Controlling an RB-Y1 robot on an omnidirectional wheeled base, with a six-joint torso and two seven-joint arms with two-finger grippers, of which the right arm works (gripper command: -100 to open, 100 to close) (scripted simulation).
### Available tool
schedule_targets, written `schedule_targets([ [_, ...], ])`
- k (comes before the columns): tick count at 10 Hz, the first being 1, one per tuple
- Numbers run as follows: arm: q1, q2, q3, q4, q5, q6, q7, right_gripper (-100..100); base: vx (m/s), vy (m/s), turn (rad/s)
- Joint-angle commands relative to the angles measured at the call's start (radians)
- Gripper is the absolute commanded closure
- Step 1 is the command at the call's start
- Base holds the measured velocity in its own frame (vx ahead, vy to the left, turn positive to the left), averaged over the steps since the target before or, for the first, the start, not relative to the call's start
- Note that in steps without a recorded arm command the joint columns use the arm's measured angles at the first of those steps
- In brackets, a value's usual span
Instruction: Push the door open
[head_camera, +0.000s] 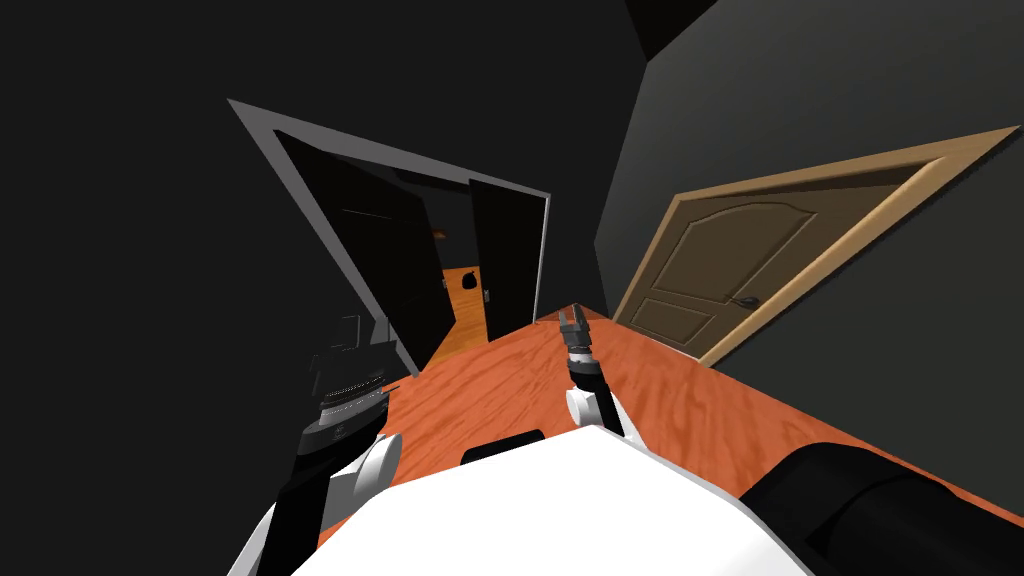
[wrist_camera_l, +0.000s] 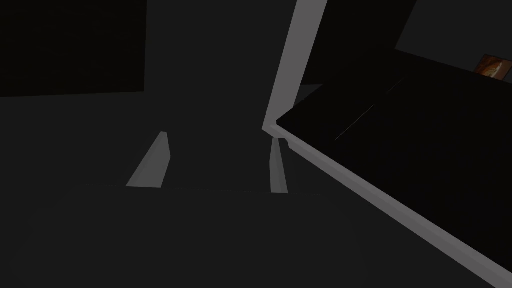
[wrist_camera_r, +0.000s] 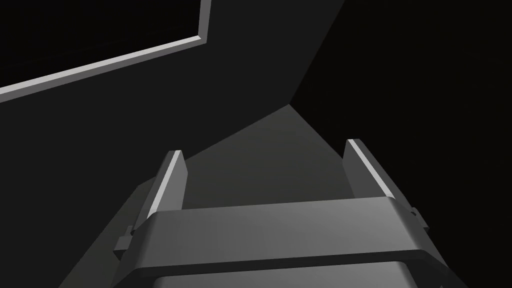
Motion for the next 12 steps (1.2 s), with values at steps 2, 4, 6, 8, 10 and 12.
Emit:
schedule_targets([
  [2,-0.021,-0.015,-0.007,0.062,-0.007,-0.012,0.002,-100,0.097,0.015,0.110],
  [4,-0.037,-0.024,-0.013,0.104,-0.011,-0.018,0.003,-100,0.091,0.012,0.088],
  [6,-0.053,-0.033,-0.019,0.146,-0.016,-0.025,0.004,-100,0.084,0.006,0.088],
  [8,-0.071,-0.041,-0.025,0.193,-0.021,-0.033,0.005,-100,0.095,-0.005,0.095],
  [10,-0.090,-0.049,-0.032,0.242,-0.027,-0.040,0.006,-100,0.089,0.015,0.112],
  [12,-0.109,-0.057,-0.039,0.292,-0.033,-0.048,0.007,-100,0.092,0.007,0.101],
])
